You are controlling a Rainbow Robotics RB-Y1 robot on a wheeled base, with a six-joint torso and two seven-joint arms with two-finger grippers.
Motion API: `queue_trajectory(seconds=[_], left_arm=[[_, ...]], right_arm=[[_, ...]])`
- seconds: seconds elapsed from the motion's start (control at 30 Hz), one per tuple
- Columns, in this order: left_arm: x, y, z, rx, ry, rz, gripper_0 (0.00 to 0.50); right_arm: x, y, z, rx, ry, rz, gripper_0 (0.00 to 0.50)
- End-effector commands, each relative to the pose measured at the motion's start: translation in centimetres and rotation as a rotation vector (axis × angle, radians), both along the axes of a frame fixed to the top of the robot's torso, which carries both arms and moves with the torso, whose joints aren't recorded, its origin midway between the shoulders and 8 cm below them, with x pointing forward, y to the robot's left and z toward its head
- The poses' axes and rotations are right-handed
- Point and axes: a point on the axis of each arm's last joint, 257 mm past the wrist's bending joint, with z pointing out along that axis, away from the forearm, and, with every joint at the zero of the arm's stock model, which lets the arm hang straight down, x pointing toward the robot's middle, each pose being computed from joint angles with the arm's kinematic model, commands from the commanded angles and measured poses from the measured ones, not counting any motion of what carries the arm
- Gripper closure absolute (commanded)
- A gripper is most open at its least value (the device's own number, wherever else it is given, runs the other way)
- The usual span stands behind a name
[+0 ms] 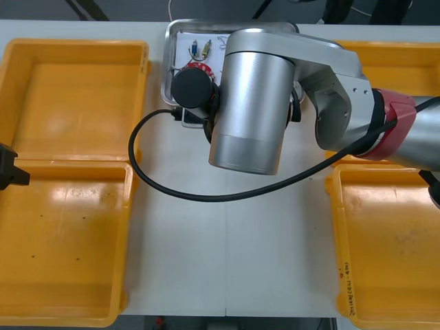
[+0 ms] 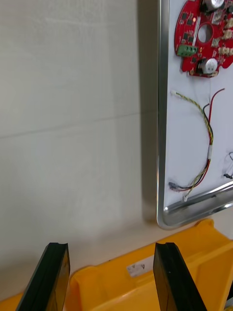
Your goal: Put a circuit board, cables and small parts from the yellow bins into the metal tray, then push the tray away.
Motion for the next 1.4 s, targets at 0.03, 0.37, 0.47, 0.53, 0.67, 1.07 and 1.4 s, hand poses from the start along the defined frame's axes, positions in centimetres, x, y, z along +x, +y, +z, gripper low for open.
queue_trajectory(seconds=[0.03,0.37,0.47,0.53,0.67,1.07,1.4], left_arm=[[-0.3,1.2,1.1,0.065,-0.024,-0.042,0.000],[-0.3,1.2,1.1,0.065,-0.024,-0.042,0.000],[-0.3,1.2,1.1,0.065,-0.024,-0.042,0.000],[-0.3,1.2,1.1,0.065,-0.024,-0.042,0.000],[-0.3,1.2,1.1,0.065,-0.024,-0.042,0.000],[-0.3,1.2,1.1,0.065,-0.024,-0.042,0.000],[-0.3,1.2,1.1,0.065,-0.024,-0.042,0.000]], right_arm=[[-1.1,-2.6,1.6,0.071,0.000,-0.079,0.000],[-3.2,-4.2,2.8,0.258,0.087,-0.154,0.000],[-3.9,-4.7,3.0,0.352,0.122,-0.207,0.000],[-4.4,-5.7,3.0,0.414,0.145,-0.262,0.000],[-4.8,-7.2,3.1,0.495,0.174,-0.344,0.000],[-6.4,-12.9,4.5,0.787,0.244,-0.648,0.000],[-8.2,-20.1,5.1,0.943,0.212,-0.873,0.000]])
